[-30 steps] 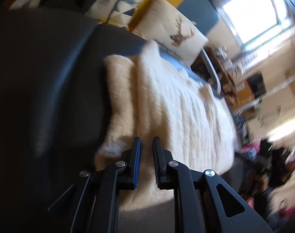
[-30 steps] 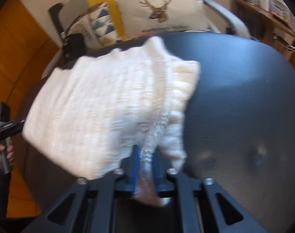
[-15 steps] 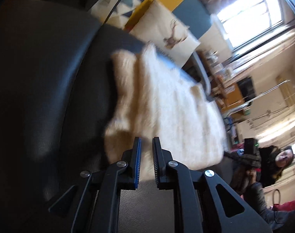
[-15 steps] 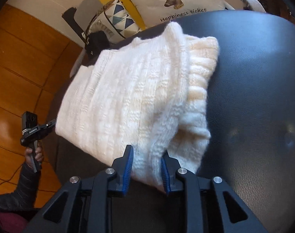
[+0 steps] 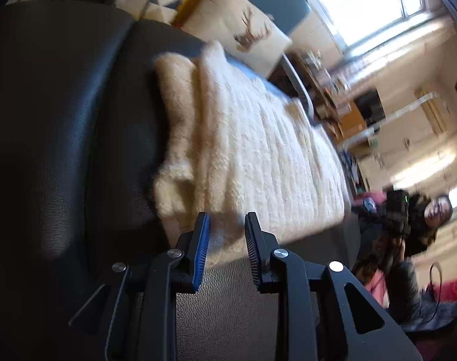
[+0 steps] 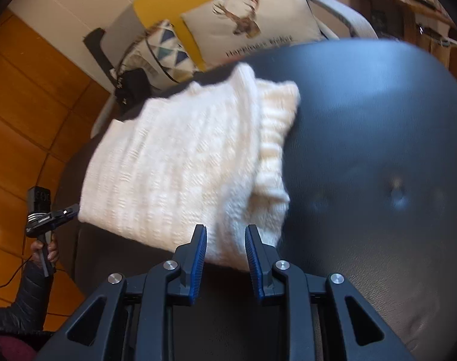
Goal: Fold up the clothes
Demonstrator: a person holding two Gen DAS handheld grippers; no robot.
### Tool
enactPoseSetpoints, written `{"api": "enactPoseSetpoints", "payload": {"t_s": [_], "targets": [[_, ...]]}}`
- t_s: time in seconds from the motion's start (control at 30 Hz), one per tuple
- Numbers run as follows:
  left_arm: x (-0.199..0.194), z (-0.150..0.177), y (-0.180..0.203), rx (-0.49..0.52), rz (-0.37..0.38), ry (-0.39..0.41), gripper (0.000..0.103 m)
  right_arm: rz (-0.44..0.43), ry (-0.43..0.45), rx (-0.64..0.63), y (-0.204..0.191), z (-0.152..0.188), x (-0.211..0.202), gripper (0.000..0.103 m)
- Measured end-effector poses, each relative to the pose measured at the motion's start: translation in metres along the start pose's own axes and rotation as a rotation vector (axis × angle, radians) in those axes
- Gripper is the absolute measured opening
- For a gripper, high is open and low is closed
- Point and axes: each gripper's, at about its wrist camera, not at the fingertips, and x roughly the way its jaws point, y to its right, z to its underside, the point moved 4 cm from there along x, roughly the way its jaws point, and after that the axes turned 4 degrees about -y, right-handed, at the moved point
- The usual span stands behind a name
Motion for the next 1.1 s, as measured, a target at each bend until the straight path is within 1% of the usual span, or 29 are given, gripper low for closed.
{"api": "enactPoseSetpoints", "payload": {"t_s": [0.03,0.07,0.1,0.13,0.17,0.23,0.27,0.33,0.37,0.4,0.47,0.5,0.53,0.57,0.6,0.63,0.67,0.7,0.73,0.77,0.8,0.83,0.9,0.97,1.0,1.1], "targets": [[0.000,0.002,0.004,0.027,-0.002,-0.004,0.010,0.002,-0.005,0.011,-0.001,0.001,0.006,0.027],[-0.004,0.005,0.007,0.047,0.011,-0.003,0.005,0.009,-0.009,0.005,-0.001,0.003,0.007,0.027],[-0.008,0.010,0.010,0.065,0.009,-0.002,0.004,0.017,-0.014,-0.001,-0.002,0.005,0.009,0.027],[-0.014,0.015,0.010,0.081,-0.010,-0.001,0.003,0.024,-0.019,-0.007,-0.003,0.007,0.010,0.027],[-0.021,0.019,0.007,0.081,-0.022,0.000,0.003,0.016,-0.018,-0.013,-0.003,0.008,0.008,0.027],[-0.035,0.029,-0.001,0.056,-0.037,0.002,0.003,-0.002,-0.015,-0.026,-0.004,0.011,0.005,0.027],[-0.042,0.034,-0.005,0.041,-0.050,0.001,0.000,-0.010,-0.014,-0.032,-0.005,0.012,0.003,0.027],[-0.055,0.042,-0.015,0.001,-0.102,0.003,0.000,-0.043,-0.015,-0.030,-0.001,0.015,-0.001,0.027],[-0.062,0.043,-0.019,-0.027,-0.128,0.013,0.003,-0.068,-0.018,-0.022,0.003,0.016,-0.003,0.027],[-0.068,0.043,-0.022,-0.052,-0.137,0.022,0.012,-0.092,-0.020,-0.013,0.007,0.017,-0.005,0.027],[-0.084,0.043,-0.024,-0.101,-0.168,0.067,0.020,-0.094,-0.020,-0.021,0.016,0.020,-0.007,0.027],[-0.091,0.041,-0.022,-0.121,-0.150,0.088,0.022,-0.097,-0.028,-0.022,0.022,0.021,-0.007,0.027],[-0.095,0.038,-0.018,-0.133,-0.137,0.109,0.023,-0.080,-0.032,-0.026,0.028,0.021,-0.007,0.027],[-0.098,0.035,-0.011,-0.135,-0.128,0.128,0.023,-0.075,-0.022,-0.028,0.034,0.020,-0.008,0.028],[-0.099,0.031,-0.005,-0.135,-0.114,0.139,0.024,-0.109,-0.010,-0.022,0.039,0.017,-0.011,0.028],[-0.096,0.026,0.001,-0.130,-0.095,0.137,0.024,-0.163,0.004,-0.016,0.041,0.014,-0.013,0.028],[-0.090,0.022,0.008,-0.125,-0.080,0.128,0.024,-0.196,0.015,-0.023,0.043,0.010,-0.012,0.028],[-0.084,0.017,0.015,-0.119,-0.065,0.120,0.024,-0.200,0.015,-0.039,0.044,0.006,-0.009,0.028],[-0.079,0.012,0.022,-0.114,-0.049,0.111,0.024,-0.214,0.004,-0.053,0.044,0.002,-0.005,0.028],[-0.070,0.005,0.030,-0.102,-0.042,0.097,0.024,-0.249,-0.016,-0.069,0.041,-0.001,0.001,0.028],[-0.059,-0.002,0.041,-0.082,-0.038,0.075,0.024,-0.285,-0.037,-0.085,0.037,-0.005,0.007,0.028],[-0.050,-0.007,0.050,-0.060,-0.030,0.054,0.024,-0.299,-0.051,-0.110,0.034,-0.007,0.012,0.028],[-0.025,-0.018,0.078,0.010,-0.023,0.003,0.024,-0.350,-0.109,-0.179,0.024,-0.005,0.021,0.027],[0.003,-0.027,0.110,0.089,-0.020,-0.050,0.024,-0.403,-0.161,-0.276,0.011,0.000,0.025,0.024],[0.017,-0.032,0.126,0.128,-0.019,-0.077,0.024,-0.404,-0.184,-0.325,0.006,0.003,0.026,0.019],[0.059,-0.047,0.173,0.246,-0.014,-0.157,0.024,-0.406,-0.215,-0.396,0.006,0.002,0.029,0.019]]}}
